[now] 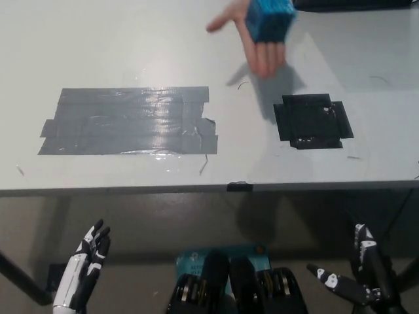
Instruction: A person hands a rubik's cube to the robot and rhe robot picks it up with its right hand and places it on the black spot on the desk infron tof it
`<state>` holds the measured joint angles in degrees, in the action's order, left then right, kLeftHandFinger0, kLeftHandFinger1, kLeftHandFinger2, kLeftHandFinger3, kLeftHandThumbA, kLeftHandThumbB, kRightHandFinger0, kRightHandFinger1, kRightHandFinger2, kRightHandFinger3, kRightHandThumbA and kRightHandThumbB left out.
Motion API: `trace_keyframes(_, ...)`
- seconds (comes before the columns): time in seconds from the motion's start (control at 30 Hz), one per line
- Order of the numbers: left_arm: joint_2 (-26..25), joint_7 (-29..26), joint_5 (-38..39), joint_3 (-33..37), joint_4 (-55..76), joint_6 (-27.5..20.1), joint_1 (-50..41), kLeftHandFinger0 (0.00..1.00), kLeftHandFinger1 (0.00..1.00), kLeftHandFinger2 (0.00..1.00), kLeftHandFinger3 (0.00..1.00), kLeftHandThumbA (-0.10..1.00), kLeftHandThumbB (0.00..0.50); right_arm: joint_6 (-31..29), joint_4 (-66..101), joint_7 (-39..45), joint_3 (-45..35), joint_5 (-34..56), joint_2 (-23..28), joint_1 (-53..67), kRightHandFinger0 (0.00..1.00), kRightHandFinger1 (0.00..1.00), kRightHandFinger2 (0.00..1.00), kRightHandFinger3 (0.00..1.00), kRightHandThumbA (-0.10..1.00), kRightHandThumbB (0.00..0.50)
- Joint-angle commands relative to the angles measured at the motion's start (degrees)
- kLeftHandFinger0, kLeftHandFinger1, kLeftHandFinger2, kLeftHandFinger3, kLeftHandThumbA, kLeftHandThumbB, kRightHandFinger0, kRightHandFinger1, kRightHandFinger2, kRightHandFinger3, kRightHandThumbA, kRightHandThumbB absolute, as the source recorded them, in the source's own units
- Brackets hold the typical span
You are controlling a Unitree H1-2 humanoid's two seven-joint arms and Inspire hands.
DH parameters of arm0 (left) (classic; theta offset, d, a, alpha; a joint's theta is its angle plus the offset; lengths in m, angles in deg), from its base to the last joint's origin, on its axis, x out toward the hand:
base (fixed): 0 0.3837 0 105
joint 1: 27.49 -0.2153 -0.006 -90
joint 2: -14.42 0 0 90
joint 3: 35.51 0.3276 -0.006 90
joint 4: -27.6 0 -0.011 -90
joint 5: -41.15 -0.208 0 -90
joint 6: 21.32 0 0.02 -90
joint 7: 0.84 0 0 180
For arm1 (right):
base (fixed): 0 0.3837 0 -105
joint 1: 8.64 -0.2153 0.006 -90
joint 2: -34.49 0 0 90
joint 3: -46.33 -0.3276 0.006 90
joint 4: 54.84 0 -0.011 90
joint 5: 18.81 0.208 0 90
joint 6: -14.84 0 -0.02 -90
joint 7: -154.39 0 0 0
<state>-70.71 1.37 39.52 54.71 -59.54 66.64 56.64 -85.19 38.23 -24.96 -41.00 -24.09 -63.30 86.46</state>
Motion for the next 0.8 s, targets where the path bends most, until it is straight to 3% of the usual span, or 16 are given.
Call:
trace_keyframes(0.0, -0.1, 1.0, -1.6, 1.3, 2.7, -1.2, -0.6, 1.0, 1.0, 1.0, 1.0, 0.87, 0.115, 0.9, 13.1, -2.1, -2.2, -3.2, -0.5, 1.0, 1.0, 1.0, 1.0, 1.0, 0.89, 0.374)
trace_keyframes(0.07, -0.2, 1.0, -1.9, 1.6, 2.5, -1.4, -0.4, 1.0, 1.0, 1.0, 1.0, 0.87, 0.137, 2.6, 19.7, -1.8, -3.2, -6.2, 0.3, -0.2, 1.0, 1.0, 1.0, 1.0, 0.88, 0.342)
trace_keyframes(0.2, -0.3, 1.0, -2.3, 1.9, 2.7, -1.0, -0.3, 1.0, 1.0, 1.0, 1.0, 0.87, 0.135, 11.5, 30.3, 0.6, -5.3, -9.2, 2.2, -8.7, 1.0, 1.0, 1.0, 1.0, 0.99, 0.434)
trace_keyframes(0.33, -0.4, 0.9, -2.5, 2.0, 2.1, -2.0, -0.2, 1.0, 1.0, 1.0, 1.0, 0.86, 0.147, 19.0, 32.3, 3.7, -5.5, -10.8, 5.5, -19.0, 1.0, 1.0, 1.0, 1.0, 1.0, 0.452)
trace_keyframes(0.57, -1.0, 0.6, -3.2, 2.2, 2.7, -1.2, 0.1, 1.0, 1.0, 1.0, 1.0, 0.85, 0.159, 34.5, 25.9, 6.0, -3.6, -12.7, 7.5, -37.1, 1.0, 1.0, 1.0, 1.0, 0.93, 0.381)
trace_keyframes(0.77, -1.3, 1.0, -3.9, 2.5, 3.4, 0.1, 0.5, 1.0, 1.0, 1.0, 1.0, 0.81, 0.17, 36.8, 8.8, 3.7, -2.7, -12.7, 5.8, -48.6, 1.0, 1.0, 1.0, 1.0, 0.91, 0.398)
